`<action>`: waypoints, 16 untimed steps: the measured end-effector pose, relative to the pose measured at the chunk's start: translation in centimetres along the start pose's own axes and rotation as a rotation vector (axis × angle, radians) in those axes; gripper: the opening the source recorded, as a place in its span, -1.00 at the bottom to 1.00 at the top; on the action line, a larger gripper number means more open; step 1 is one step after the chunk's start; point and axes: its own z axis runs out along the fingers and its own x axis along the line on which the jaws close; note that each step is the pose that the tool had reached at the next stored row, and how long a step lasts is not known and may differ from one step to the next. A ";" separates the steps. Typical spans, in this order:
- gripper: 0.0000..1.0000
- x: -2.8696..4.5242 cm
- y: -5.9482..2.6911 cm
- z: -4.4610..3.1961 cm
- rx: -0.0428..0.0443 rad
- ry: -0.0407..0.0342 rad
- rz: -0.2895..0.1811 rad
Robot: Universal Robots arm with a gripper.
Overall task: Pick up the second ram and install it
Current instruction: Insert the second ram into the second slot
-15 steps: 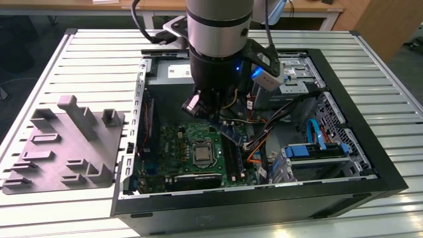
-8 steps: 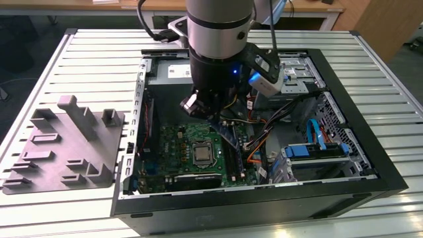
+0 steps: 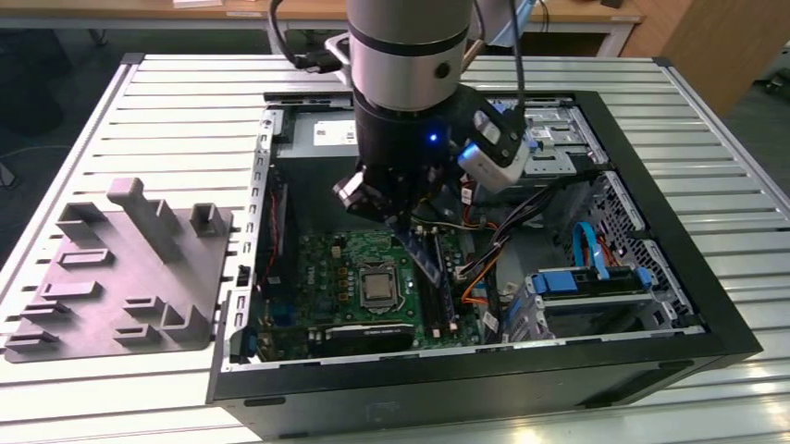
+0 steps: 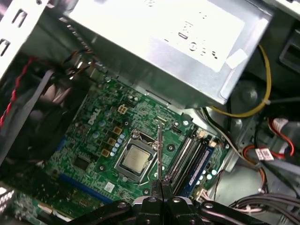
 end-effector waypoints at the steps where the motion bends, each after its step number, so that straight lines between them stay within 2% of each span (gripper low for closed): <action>1: -0.77 0.00 0.00 0.01 0.0009 -0.0002 0.019; 16: -0.77 0.01 0.00 0.21 0.0136 -0.0042 0.308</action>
